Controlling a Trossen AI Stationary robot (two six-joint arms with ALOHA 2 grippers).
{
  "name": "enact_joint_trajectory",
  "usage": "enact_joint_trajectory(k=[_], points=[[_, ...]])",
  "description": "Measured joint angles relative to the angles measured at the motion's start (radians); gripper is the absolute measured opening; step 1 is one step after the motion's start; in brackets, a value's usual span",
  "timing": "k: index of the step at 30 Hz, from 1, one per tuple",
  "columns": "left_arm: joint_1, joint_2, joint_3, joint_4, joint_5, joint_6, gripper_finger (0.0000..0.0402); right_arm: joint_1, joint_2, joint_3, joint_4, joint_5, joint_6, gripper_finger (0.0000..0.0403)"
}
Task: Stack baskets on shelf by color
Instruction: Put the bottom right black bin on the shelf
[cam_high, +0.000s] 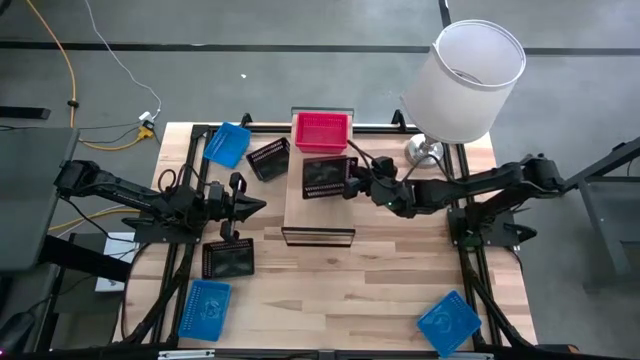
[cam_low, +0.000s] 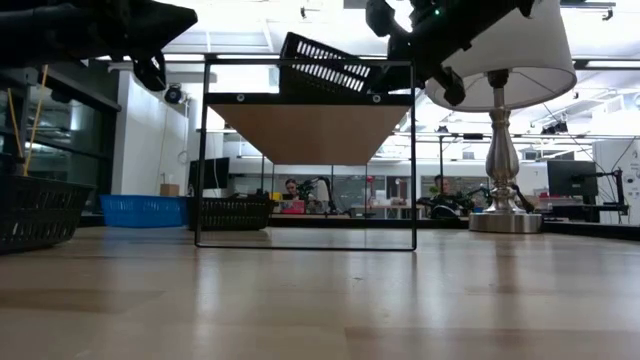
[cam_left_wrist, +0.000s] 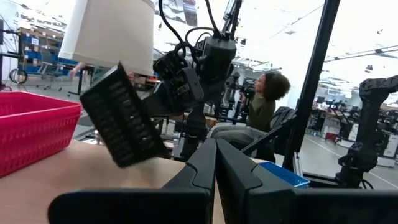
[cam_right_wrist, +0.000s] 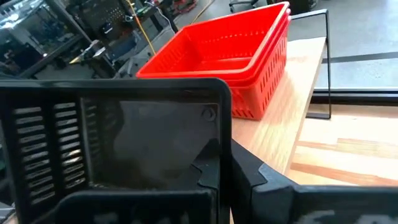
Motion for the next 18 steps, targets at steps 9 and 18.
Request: enact_joint_trajectory(k=[9, 18], points=[[0.000, 0.000, 0.000, 0.000, -0.002, 0.000, 0.0001, 0.000, 0.012, 0.000, 0.030, -0.001, -0.011, 0.0000], [0.000, 0.000, 0.000, 0.000, -0.001, 0.002, 0.0001, 0.000, 0.021, 0.000, 0.037, 0.016, -0.010, 0.0016]])
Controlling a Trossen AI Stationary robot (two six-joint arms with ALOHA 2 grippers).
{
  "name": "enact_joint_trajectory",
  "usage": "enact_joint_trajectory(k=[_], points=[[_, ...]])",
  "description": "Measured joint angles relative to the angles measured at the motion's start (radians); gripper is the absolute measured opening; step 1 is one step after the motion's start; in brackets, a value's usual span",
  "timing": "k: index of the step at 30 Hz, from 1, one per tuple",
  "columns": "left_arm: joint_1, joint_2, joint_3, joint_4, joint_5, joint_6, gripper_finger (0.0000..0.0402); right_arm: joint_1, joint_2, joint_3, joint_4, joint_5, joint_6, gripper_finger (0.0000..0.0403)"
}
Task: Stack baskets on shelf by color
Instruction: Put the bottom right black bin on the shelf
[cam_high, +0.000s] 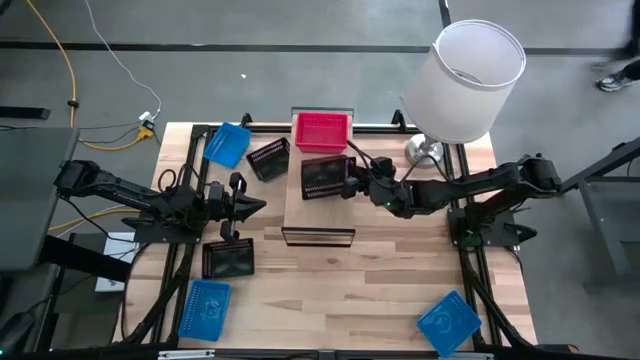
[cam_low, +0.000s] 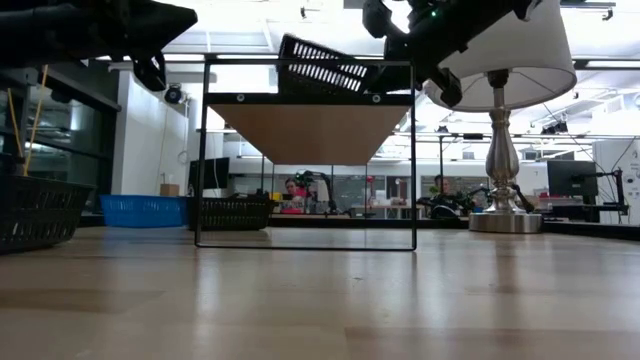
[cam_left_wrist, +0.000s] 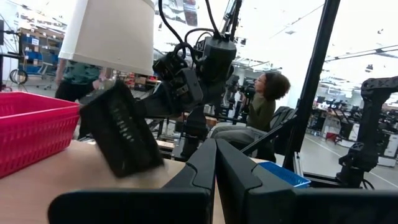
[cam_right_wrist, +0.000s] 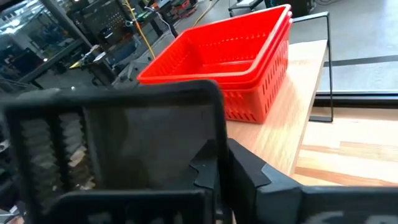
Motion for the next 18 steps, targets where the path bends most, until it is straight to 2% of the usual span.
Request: enact_joint_trajectory(k=[10, 18], points=[[0.000, 0.000, 0.000, 0.000, 0.000, -0.002, 0.0001, -0.005, 0.070, 0.000, 0.124, 0.010, -0.043, 0.0103], [-0.001, 0.000, 0.000, -0.012, 0.000, -0.003, 0.0001, 0.000, 0.040, 0.000, 0.137, 0.045, -0.168, 0.0126]])
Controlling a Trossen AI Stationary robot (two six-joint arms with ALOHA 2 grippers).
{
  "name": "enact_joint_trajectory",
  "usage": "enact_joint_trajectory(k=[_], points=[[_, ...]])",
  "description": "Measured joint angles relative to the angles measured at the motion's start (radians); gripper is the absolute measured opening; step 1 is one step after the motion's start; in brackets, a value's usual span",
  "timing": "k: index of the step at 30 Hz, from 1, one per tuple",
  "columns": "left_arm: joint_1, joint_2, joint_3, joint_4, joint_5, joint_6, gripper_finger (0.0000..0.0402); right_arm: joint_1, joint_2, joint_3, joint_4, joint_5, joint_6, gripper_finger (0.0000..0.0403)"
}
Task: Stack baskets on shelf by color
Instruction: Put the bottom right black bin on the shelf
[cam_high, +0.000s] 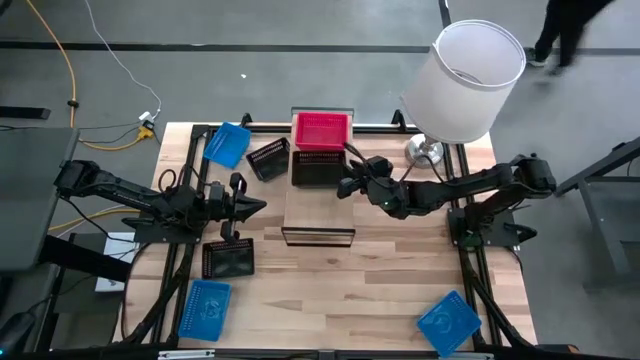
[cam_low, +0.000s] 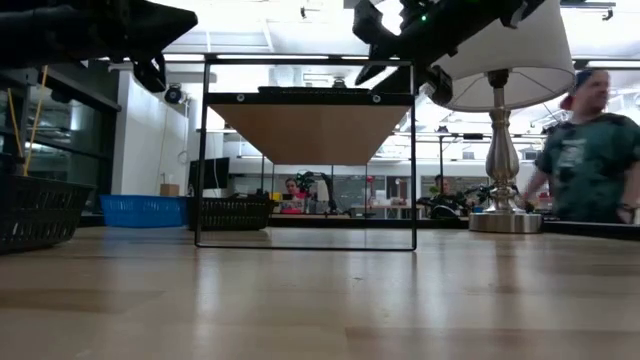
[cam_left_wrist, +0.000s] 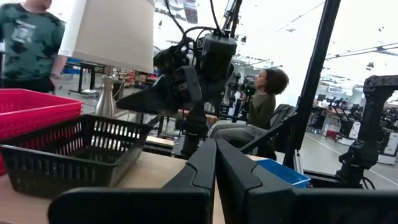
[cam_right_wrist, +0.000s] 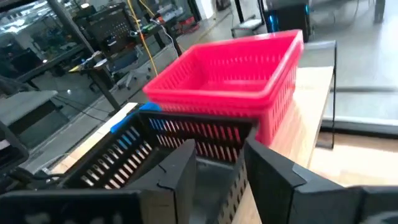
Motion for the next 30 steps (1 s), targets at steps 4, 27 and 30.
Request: enact_joint_trajectory(k=[4, 27, 30], points=[[0.000, 0.000, 0.000, -0.012, 0.000, 0.000, 0.0001, 0.016, -0.045, 0.000, -0.010, 0.016, -0.115, 0.0126], [0.000, 0.000, 0.000, 0.025, 0.003, 0.011, 0.0001, 0.092, 0.061, 0.096, -0.122, -0.387, -0.572, 0.0002], [0.000, 0.000, 0.000, 0.021, 0.004, 0.010, 0.0001, 0.078, 0.096, 0.164, -0.197, -0.377, -0.581, 0.0001]])
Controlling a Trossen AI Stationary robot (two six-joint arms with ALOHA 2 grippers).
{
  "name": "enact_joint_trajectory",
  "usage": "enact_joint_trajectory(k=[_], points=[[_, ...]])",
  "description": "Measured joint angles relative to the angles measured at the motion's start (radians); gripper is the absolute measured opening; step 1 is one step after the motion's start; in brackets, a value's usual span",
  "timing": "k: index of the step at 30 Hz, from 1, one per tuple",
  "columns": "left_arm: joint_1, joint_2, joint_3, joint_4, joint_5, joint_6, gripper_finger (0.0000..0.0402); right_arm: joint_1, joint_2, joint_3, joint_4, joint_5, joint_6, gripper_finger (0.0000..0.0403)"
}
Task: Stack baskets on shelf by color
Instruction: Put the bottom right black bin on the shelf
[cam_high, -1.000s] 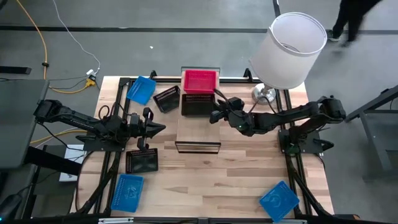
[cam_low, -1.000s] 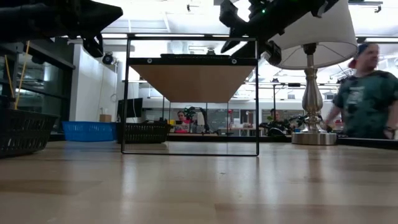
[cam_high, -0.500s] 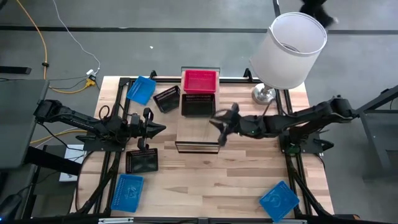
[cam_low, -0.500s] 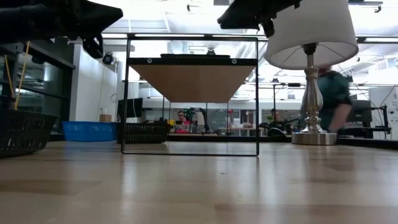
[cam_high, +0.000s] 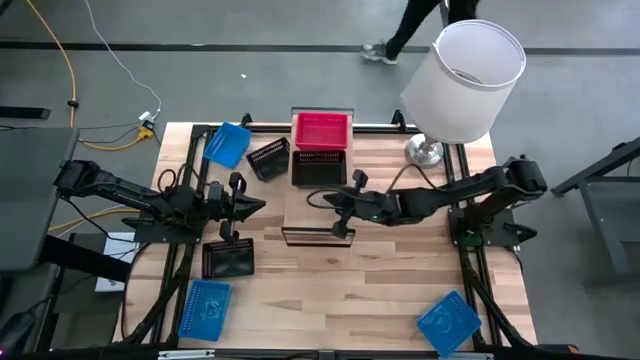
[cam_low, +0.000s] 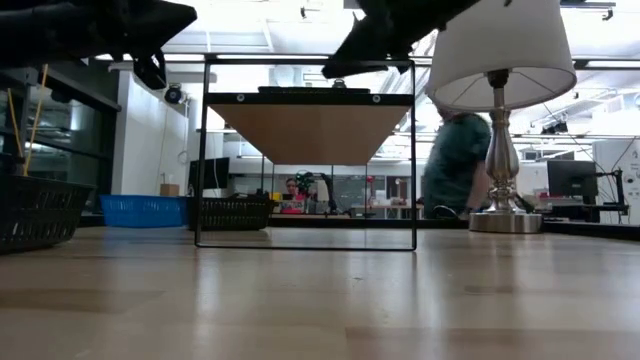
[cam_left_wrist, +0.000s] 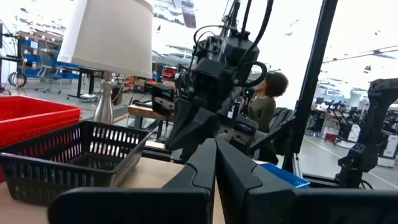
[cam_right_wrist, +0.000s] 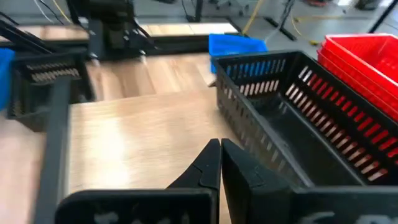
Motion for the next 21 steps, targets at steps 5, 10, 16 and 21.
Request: enact_joint_trajectory(k=[5, 10, 16, 21], points=[[0.000, 0.007, 0.000, -0.010, 0.001, -0.017, 0.0001, -0.021, 0.049, 0.090, -0.112, 0.028, 0.033, 0.0000], [0.000, 0.026, 0.000, -0.008, 0.000, -0.025, 0.0001, -0.041, 0.099, 0.127, -0.140, 0.025, 0.048, 0.0000], [0.000, 0.033, 0.000, -0.006, -0.001, -0.025, 0.0001, -0.080, 0.134, 0.135, -0.127, 0.028, 0.103, 0.0000], [0.000, 0.033, 0.000, -0.003, -0.002, -0.025, 0.0001, -0.104, 0.136, 0.135, -0.095, 0.028, 0.142, 0.0000]])
